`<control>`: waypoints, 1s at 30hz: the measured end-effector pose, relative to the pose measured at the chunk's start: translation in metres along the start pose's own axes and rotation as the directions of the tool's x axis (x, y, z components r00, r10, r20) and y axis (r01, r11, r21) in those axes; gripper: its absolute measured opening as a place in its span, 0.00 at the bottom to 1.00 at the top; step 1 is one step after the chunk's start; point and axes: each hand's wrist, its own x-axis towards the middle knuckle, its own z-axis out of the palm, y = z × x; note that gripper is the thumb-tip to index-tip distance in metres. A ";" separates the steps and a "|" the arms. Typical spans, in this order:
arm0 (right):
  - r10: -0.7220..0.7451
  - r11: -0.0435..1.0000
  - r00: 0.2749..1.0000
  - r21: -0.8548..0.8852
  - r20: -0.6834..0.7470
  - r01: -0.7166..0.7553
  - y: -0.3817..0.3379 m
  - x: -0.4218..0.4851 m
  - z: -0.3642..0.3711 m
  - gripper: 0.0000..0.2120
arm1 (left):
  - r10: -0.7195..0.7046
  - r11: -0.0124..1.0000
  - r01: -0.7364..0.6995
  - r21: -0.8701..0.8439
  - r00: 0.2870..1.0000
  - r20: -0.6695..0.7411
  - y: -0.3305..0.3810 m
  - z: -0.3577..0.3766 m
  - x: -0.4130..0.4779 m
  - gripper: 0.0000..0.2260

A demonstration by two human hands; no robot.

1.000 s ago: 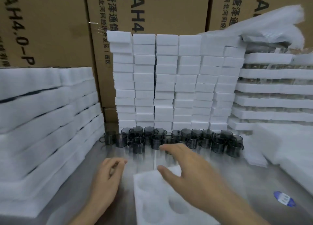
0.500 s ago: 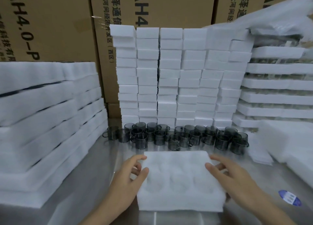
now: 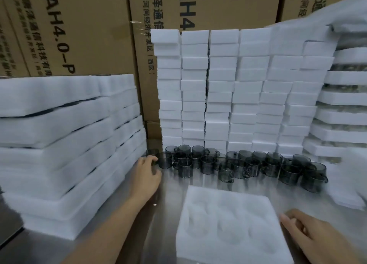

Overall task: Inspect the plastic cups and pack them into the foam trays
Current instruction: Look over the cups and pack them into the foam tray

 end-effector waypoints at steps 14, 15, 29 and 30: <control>-0.010 0.998 1.000 0.061 -0.028 0.012 0.005 0.009 0.004 0.14 | -0.140 0.852 0.063 0.521 0.984 0.110 0.000 -0.005 0.059 0.17; -0.015 0.999 1.000 0.050 -0.021 0.016 0.004 0.009 0.004 0.12 | -0.133 0.844 0.060 0.533 0.986 0.099 -0.001 -0.008 0.057 0.16; -0.063 0.991 0.998 -0.118 0.006 0.064 0.008 -0.001 0.005 0.11 | 0.191 0.981 -0.189 0.038 0.981 -0.041 0.052 -0.052 -0.059 0.33; -0.076 0.988 0.997 -0.131 0.007 0.076 0.010 -0.003 0.006 0.10 | 0.257 0.967 -0.256 0.011 0.965 -0.046 0.062 -0.054 -0.072 0.34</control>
